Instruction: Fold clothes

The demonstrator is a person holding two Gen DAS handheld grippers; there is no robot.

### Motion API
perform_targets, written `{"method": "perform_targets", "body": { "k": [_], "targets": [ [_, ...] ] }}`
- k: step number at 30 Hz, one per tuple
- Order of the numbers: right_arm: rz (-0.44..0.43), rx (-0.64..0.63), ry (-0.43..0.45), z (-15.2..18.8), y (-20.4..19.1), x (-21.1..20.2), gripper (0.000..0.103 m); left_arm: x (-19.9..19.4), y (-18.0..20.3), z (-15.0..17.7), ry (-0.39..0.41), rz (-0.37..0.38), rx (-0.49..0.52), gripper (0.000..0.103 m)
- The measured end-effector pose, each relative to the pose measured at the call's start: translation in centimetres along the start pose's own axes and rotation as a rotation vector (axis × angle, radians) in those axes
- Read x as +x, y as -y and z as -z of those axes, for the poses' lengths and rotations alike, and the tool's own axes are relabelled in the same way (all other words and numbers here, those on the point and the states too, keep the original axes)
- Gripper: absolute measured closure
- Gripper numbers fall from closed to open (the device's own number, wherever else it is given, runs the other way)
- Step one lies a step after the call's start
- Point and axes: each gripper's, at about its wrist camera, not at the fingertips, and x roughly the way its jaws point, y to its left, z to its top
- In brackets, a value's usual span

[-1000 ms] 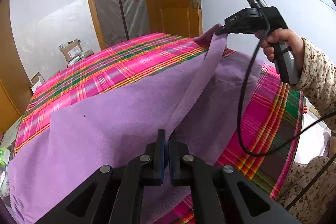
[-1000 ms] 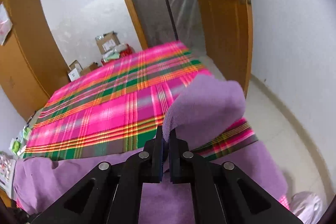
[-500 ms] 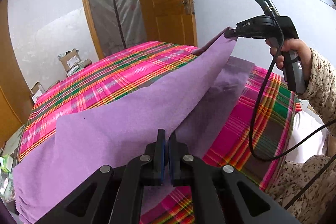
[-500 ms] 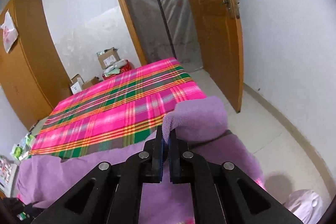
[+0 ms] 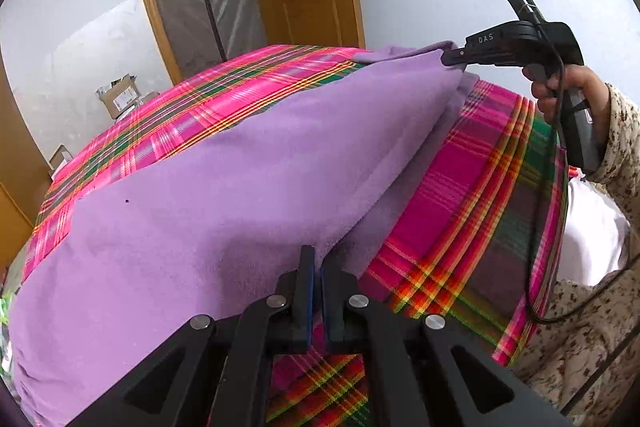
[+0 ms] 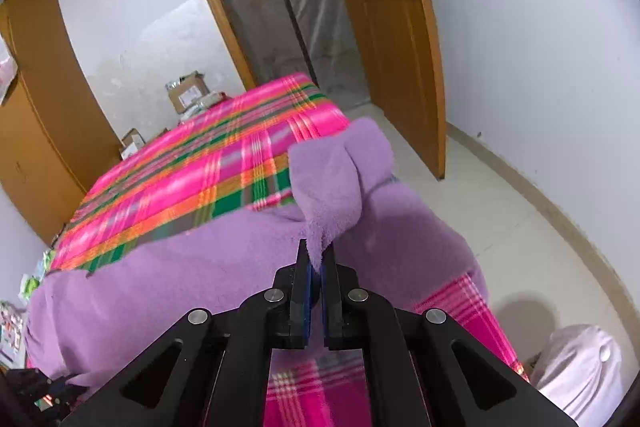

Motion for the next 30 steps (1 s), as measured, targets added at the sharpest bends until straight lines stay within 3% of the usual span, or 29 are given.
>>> {"method": "perform_targets", "body": {
  "k": [12,17,23,25,30],
  "targets": [
    [0.001,-0.026,-0.078,1.3,1.2,1.2,0.099,-0.7,0.4,-0.2,-0.017,0.017,0.02,0.099],
    [0.029,-0.098,-0.104,1.2,0.9,0.8,0.092,-1.3,0.4,-0.7,-0.023,0.04,0.028,0.096],
    [0.01,-0.139,-0.113,0.9,0.9,-0.3,0.078,-3.6,-0.2,-2.7,0.072,0.143,-0.012,0.093],
    [0.008,-0.182,-0.097,0.8,0.5,-1.1,0.073,-3.9,-0.4,-3.4,0.1,0.144,-0.011,0.092],
    [0.021,-0.263,-0.046,-0.6,-0.4,-2.1,0.072,-2.7,-0.7,-4.4,0.098,0.157,-0.03,0.092]
  ]
}}
